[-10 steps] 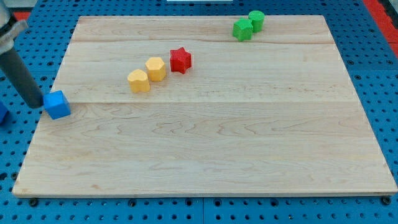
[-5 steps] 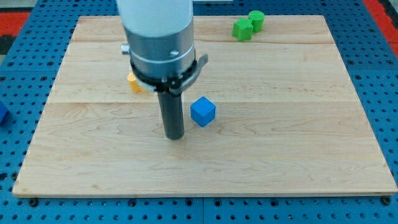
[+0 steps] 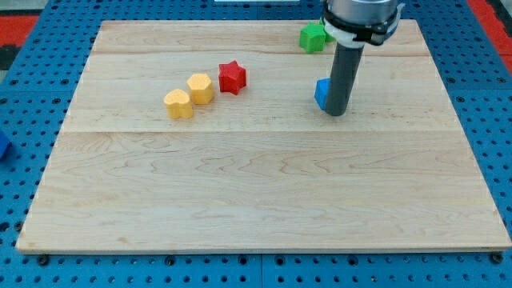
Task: Slide the blue cube to the green circle
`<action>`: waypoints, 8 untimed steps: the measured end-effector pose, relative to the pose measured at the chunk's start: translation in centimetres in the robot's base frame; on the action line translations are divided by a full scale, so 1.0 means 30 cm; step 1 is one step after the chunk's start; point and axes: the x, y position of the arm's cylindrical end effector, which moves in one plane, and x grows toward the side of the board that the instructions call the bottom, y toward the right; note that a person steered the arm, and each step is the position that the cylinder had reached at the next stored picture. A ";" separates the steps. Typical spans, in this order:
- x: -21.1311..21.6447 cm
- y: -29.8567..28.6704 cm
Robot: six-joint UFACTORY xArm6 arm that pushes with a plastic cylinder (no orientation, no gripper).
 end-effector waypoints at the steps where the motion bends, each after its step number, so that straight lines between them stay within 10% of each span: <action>1: -0.087 -0.115; 5: -0.359 0.080; 8: -0.237 0.320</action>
